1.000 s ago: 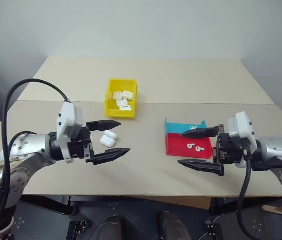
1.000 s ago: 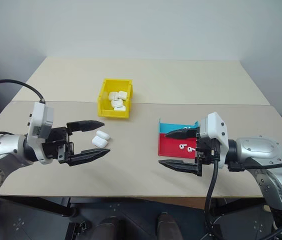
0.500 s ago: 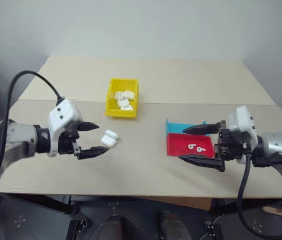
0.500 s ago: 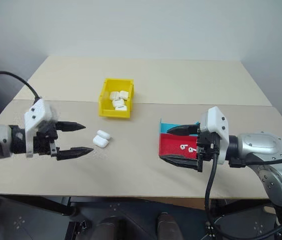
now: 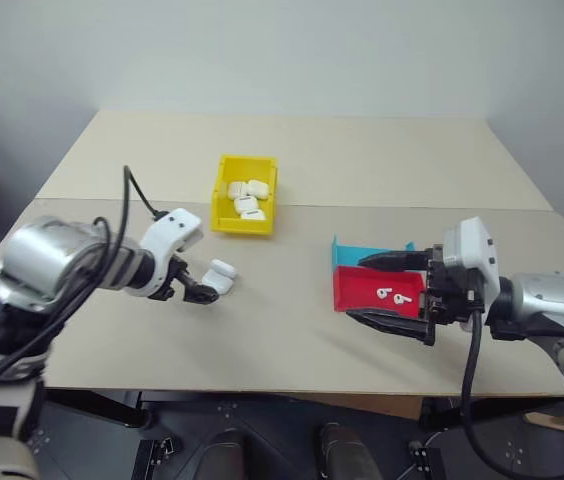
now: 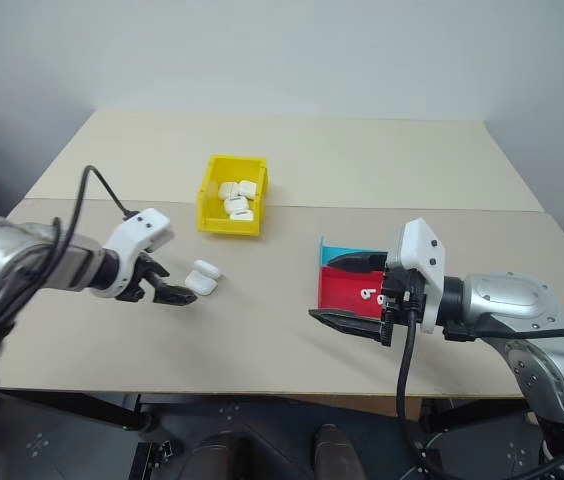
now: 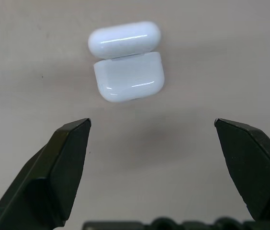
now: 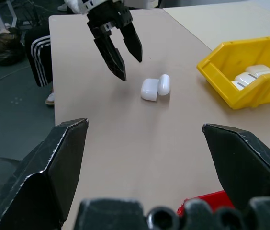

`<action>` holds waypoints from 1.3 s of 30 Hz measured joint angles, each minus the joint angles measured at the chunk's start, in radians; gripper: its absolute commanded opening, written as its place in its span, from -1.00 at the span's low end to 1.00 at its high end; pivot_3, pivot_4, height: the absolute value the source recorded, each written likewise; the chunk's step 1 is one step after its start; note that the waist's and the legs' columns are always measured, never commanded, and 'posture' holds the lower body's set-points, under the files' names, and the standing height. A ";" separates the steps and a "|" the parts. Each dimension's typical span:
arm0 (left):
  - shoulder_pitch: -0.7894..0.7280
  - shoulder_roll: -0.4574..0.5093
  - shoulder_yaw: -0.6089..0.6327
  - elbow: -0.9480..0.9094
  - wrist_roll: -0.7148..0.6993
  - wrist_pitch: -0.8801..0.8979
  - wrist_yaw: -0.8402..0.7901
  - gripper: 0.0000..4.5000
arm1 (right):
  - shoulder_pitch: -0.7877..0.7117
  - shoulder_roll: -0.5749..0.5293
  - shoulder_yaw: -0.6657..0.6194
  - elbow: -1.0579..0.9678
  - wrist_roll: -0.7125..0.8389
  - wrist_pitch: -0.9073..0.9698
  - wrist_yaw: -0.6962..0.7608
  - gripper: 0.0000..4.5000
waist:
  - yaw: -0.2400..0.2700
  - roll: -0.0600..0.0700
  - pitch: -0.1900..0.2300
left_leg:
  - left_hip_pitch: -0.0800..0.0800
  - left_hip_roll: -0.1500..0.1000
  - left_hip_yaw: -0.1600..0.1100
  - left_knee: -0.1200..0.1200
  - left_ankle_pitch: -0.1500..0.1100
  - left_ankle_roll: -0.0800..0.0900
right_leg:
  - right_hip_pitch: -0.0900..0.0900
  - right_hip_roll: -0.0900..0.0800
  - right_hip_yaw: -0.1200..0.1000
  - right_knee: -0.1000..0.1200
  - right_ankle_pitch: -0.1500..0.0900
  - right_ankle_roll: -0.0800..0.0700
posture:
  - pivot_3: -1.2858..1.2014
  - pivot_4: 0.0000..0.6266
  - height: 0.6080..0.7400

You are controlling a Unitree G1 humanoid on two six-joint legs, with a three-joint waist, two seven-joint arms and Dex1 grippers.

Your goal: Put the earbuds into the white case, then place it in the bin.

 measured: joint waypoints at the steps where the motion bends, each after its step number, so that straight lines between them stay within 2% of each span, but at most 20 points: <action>1: -0.011 -0.024 -0.022 0.016 0.015 0.010 0.016 1.00 | 0.000 0.001 0.001 -0.004 0.000 0.000 -0.005 0.99 | 0.000 0.000 0.000 | 0.000 0.000 0.000 0.000 0.000 0.000 | 0.000 0.000 0.000 0.000 0.000 0.000 | 0.03 -0.52 1.00; 7: -0.050 -0.125 -0.111 0.169 0.130 0.001 0.087 1.00 | 0.006 0.002 0.000 -0.020 0.000 0.000 -0.032 0.99 | -0.005 0.000 0.000 | 0.000 0.000 -0.001 0.000 0.000 0.000 | -0.001 0.001 0.000 0.001 0.000 -0.001 | 0.03 -0.52 1.00; 22: -0.126 -0.216 -0.158 0.360 0.249 -0.085 0.047 1.00 | 0.033 0.011 -0.001 -0.044 0.000 -0.001 -0.059 0.99 | 0.019 0.000 0.000 | 0.002 -0.001 -0.002 0.001 0.000 0.000 | 0.002 0.000 0.000 0.002 0.000 0.000 | 0.03 -0.52 1.00; 39: -0.139 -0.208 -0.128 0.323 0.256 -0.001 0.036 1.00 | 0.037 0.016 0.001 -0.055 0.000 -0.009 -0.053 0.99 | 0.014 0.000 0.000 | -0.001 -0.001 -0.002 0.001 0.000 0.000 | 0.000 0.000 0.000 0.001 0.000 0.000 | 0.03 -0.52 1.00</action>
